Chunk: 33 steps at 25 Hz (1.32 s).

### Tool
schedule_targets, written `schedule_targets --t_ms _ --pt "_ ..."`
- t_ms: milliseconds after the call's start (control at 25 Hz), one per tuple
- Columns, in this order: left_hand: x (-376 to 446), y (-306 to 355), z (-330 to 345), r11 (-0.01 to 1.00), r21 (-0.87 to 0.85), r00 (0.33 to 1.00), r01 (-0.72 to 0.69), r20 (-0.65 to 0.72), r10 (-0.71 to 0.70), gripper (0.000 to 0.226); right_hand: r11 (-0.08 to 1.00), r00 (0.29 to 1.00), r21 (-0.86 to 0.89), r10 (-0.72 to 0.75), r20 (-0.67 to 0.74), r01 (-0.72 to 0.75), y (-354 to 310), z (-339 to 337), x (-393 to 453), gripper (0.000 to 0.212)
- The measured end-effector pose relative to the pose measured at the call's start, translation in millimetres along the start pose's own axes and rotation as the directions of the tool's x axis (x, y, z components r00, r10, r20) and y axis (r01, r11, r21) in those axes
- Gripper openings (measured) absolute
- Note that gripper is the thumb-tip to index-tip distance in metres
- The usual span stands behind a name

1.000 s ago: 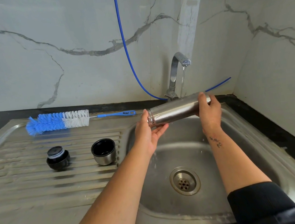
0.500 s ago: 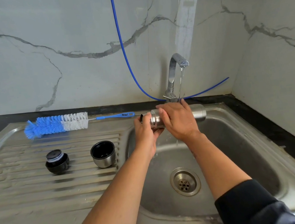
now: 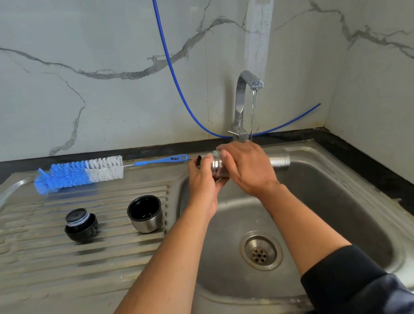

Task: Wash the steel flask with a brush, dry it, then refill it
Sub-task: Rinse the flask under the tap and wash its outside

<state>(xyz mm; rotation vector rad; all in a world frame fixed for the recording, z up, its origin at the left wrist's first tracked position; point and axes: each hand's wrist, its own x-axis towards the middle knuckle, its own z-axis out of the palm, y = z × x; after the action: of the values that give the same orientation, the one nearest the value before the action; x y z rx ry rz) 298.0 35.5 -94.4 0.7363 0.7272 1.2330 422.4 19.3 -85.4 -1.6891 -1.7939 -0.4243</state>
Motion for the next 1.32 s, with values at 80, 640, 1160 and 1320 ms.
schedule_targets --t_ms 80,640,1160,1320 --pt "1.4 3.6 -3.2 1.000 0.011 1.000 -0.016 -0.006 0.016 0.012 0.969 0.969 0.004 0.246 0.028 -0.247 24.9 -4.0 -3.6 0.046" --pt "11.3 -12.3 -7.5 0.969 0.246 0.998 -0.008 -0.058 0.023 0.044 0.740 0.739 0.040 0.665 0.110 -0.672 34.4 -9.5 -7.7 0.051" --pt "3.5 -2.7 -2.3 0.967 0.242 0.995 -0.079 -0.040 0.092 0.016 0.913 0.904 -0.083 0.407 0.131 -0.400 14.4 6.0 5.3 0.061" --pt "6.4 6.4 -6.7 0.980 0.167 0.992 -0.103 -0.050 0.113 0.019 0.994 0.997 0.096 0.039 0.067 -0.046 -7.6 7.2 3.9 0.047"
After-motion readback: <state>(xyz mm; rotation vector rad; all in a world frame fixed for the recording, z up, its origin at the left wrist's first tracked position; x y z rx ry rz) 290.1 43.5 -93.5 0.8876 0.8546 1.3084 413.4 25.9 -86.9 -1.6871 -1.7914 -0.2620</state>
